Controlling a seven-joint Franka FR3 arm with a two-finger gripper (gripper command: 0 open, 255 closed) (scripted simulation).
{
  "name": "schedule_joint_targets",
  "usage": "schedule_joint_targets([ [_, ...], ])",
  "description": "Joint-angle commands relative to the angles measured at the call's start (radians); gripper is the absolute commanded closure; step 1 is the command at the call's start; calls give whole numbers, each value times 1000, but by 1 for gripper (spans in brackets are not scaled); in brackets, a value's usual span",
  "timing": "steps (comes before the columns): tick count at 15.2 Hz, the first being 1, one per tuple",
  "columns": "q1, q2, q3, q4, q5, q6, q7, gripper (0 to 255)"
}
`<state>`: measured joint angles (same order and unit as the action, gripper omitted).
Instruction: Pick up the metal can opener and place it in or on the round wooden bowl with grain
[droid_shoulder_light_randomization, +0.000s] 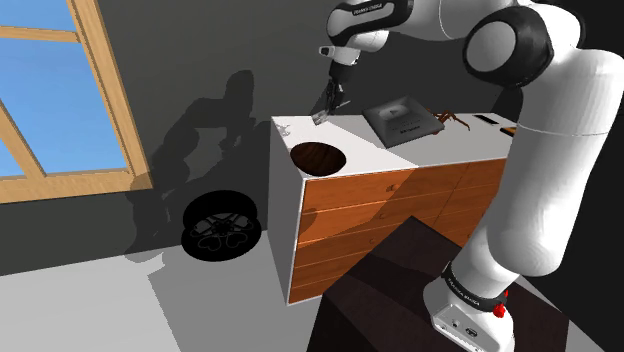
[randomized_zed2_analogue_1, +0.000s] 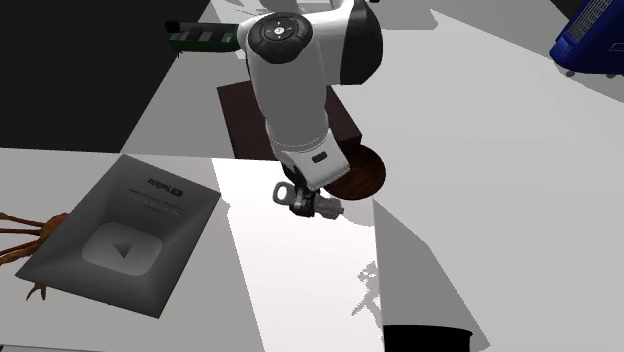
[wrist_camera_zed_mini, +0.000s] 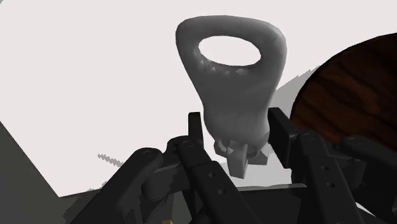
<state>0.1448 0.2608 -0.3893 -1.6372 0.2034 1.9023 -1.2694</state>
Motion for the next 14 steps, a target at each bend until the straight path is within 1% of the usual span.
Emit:
schedule_joint_targets([
  [1, 34, -64, 7, -85, -26, 30, 39, 255],
  [4, 81, -159, 25, -203, -65, 68, 107, 255],
  [8, 130, -273, 62, -338, -111, 105, 205, 255],
  [13, 180, -400, 125, -481, -153, 136, 336, 255],
  [14, 179, -397, 126, -491, -151, 150, 334, 255],
])
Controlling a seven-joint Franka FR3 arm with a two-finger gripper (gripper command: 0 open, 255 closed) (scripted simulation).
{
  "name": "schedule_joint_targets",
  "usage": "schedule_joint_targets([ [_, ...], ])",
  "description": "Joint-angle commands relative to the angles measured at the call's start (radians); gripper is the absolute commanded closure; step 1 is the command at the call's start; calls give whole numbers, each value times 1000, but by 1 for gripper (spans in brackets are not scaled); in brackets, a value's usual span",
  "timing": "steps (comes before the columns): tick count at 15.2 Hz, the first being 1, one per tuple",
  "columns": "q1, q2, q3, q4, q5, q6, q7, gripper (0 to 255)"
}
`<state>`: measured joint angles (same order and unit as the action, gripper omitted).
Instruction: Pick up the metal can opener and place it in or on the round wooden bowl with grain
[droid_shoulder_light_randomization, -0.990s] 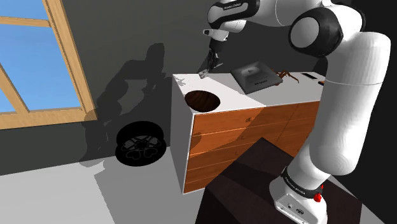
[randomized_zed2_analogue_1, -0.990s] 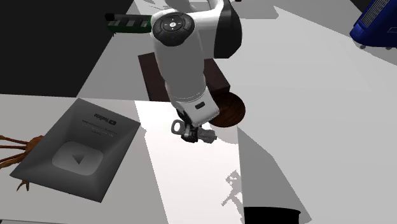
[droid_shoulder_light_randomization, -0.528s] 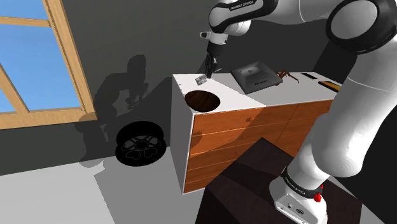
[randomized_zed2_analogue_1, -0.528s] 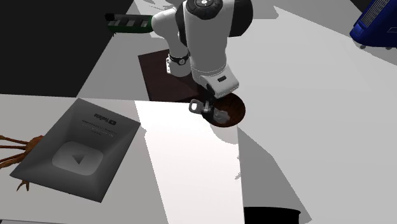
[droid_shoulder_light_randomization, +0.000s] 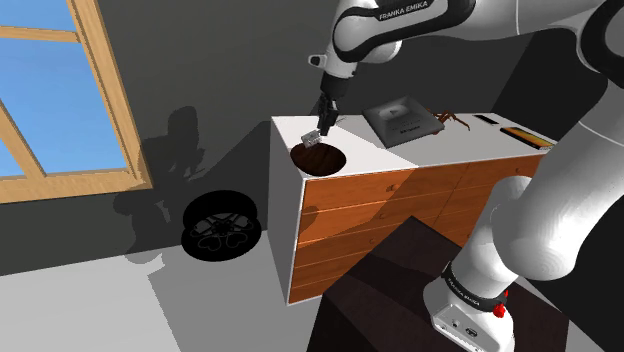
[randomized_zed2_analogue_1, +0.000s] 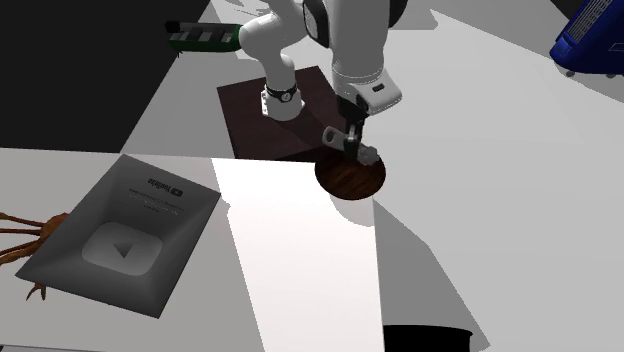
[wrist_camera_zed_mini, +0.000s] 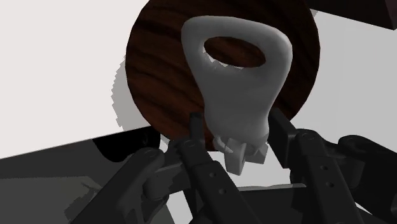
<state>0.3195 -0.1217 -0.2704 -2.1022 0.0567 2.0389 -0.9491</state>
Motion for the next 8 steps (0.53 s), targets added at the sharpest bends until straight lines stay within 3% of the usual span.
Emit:
schedule_joint_targets([
  [1, 4, -11, 6, -36, -3, 26, 12, 255],
  [8, 4, 21, 3, -99, 10, 120, -3, 255],
])
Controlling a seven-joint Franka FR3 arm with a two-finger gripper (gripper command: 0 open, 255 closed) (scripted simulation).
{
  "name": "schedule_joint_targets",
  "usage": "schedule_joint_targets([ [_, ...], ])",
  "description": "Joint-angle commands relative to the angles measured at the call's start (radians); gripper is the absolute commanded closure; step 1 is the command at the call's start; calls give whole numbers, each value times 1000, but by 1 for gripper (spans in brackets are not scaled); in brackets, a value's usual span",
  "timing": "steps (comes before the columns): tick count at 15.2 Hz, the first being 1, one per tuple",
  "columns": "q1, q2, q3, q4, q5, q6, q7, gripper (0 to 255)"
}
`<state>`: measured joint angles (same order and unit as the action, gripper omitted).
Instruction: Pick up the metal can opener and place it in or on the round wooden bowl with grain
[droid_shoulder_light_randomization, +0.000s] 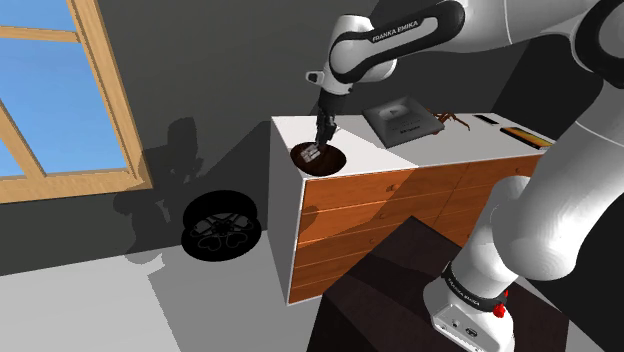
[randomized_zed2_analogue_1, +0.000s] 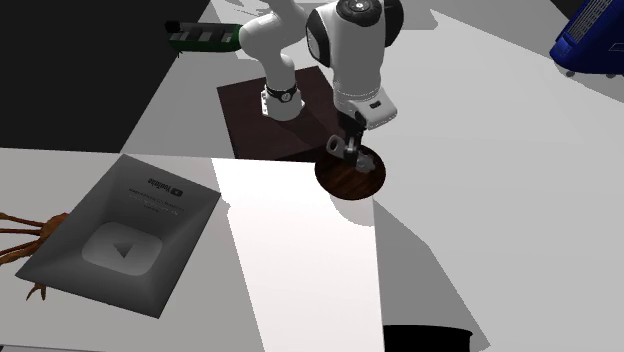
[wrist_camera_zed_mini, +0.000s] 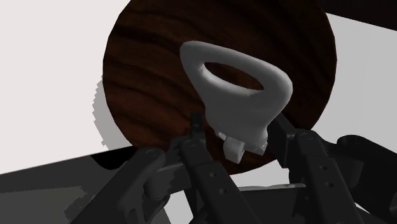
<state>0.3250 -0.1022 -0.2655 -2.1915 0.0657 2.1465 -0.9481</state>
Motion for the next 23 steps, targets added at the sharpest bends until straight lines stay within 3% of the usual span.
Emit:
schedule_joint_targets([
  [1, -1, 7, -2, -18, 3, 25, -6, 255],
  [4, 0, 28, -4, -44, 13, 71, -16, 255],
  [12, 0, 28, -4, -44, 13, 71, -16, 255],
  [13, 0, 29, -4, -43, 13, 71, -16, 0],
  [18, 0, 28, -4, -44, 13, 71, -16, 0],
  [23, -5, -30, -3, 25, -11, -54, 1, 0],
])
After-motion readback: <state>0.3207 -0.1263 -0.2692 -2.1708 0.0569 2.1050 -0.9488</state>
